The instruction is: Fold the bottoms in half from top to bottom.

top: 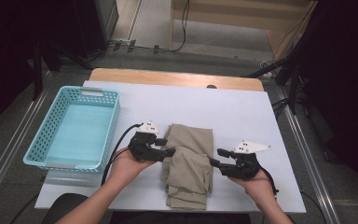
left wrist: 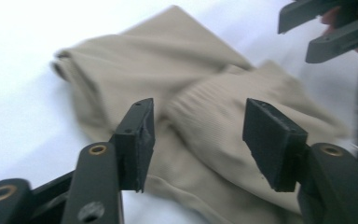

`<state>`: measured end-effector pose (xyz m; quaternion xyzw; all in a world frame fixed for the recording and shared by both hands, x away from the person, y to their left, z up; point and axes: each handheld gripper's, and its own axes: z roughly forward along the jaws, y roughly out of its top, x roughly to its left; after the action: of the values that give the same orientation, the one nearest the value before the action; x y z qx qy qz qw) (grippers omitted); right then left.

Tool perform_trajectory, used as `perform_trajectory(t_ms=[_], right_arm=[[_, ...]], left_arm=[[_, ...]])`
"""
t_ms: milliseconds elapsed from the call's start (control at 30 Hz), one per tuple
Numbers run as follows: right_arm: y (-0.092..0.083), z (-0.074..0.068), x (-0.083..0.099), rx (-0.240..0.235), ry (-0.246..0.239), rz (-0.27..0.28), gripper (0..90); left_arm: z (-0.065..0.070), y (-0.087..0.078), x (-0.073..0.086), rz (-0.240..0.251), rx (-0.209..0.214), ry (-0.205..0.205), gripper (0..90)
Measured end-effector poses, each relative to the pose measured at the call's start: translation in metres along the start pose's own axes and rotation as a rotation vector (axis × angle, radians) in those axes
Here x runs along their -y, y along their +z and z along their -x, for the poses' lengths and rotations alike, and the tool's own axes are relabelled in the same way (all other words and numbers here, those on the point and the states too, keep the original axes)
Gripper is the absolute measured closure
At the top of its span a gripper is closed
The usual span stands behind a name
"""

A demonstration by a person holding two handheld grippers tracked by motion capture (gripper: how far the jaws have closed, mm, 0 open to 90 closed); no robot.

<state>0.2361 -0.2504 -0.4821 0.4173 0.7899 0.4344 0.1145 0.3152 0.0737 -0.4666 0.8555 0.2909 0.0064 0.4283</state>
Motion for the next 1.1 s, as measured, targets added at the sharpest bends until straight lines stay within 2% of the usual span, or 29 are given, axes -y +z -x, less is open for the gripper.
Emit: perform_trajectory(t_ms=[133, 233, 367, 467, 533, 567, 600, 667, 733, 767, 800, 833, 900, 933, 1000, 1067, 1100], right_arm=[[0.017, 0.016, -0.001, 0.055, 0.031, -0.023, 43.1], [0.031, 0.029, -0.003, 0.080, 0.038, -0.035, 40.8], [0.050, 0.041, -0.005, 0.095, 0.036, -0.063, 34.5], [0.065, 0.045, -0.006, 0.093, 0.044, -0.073, 32.0], [0.074, 0.043, -0.007, 0.113, 0.013, -0.094, 30.5], [0.077, 0.041, -0.008, 0.139, -0.015, -0.096, 30.7], [0.080, 0.039, -0.010, 0.156, -0.028, -0.100, 31.9], [0.085, 0.034, -0.013, 0.159, -0.034, -0.094, 39.0], [0.089, 0.030, -0.016, 0.157, -0.023, -0.091, 45.9], [0.091, 0.028, -0.016, 0.155, -0.017, -0.087, 50.1], [0.092, 0.026, -0.017, 0.146, -0.017, -0.086, 57.8], [0.092, 0.025, -0.017, 0.128, -0.005, -0.086, 64.5], [0.093, 0.025, -0.020, 0.103, 0.004, -0.097, 73.6], [0.093, 0.026, -0.022, 0.096, 0.014, -0.106, 75.1], [0.093, 0.030, -0.029, 0.095, 0.027, -0.124, 76.2], [0.092, 0.037, -0.039, 0.095, 0.050, -0.097, 77.0], [0.091, 0.042, -0.044, 0.092, 0.064, -0.086, 77.3]], left_arm=[[-0.013, 0.012, -0.005, 0.001, -0.057, 0.010, 39.1], [-0.023, 0.023, -0.007, -0.002, -0.106, 0.009, 32.4], [-0.036, 0.038, -0.007, -0.024, -0.114, -0.016, 30.5], [-0.043, 0.053, -0.006, -0.063, -0.114, -0.031, 30.5], [-0.045, 0.063, -0.005, -0.089, -0.122, -0.017, 30.6], [-0.044, 0.065, -0.006, -0.074, -0.122, 0.008, 30.7], [-0.042, 0.067, -0.007, -0.082, -0.120, 0.019, 35.2], [-0.038, 0.071, -0.007, -0.075, -0.128, 0.029, 38.7], [-0.033, 0.074, -0.008, -0.071, -0.160, 0.032, 44.2], [-0.033, 0.074, -0.007, -0.069, -0.154, 0.031, 50.5], [-0.034, 0.074, -0.007, -0.070, -0.111, 0.017, 60.3], [-0.035, 0.074, -0.009, -0.092, -0.082, 0.022, 70.6], [-0.037, 0.074, -0.016, -0.143, -0.070, 0.057, 78.8], [-0.040, 0.074, -0.021, -0.163, -0.068, 0.039, 79.9], [-0.047, 0.071, -0.027, -0.120, -0.069, 0.006, 80.6], [-0.057, 0.069, -0.033, -0.087, -0.067, -0.043, 80.6], [-0.062, 0.069, -0.036, -0.077, -0.073, -0.051, 80.6]])
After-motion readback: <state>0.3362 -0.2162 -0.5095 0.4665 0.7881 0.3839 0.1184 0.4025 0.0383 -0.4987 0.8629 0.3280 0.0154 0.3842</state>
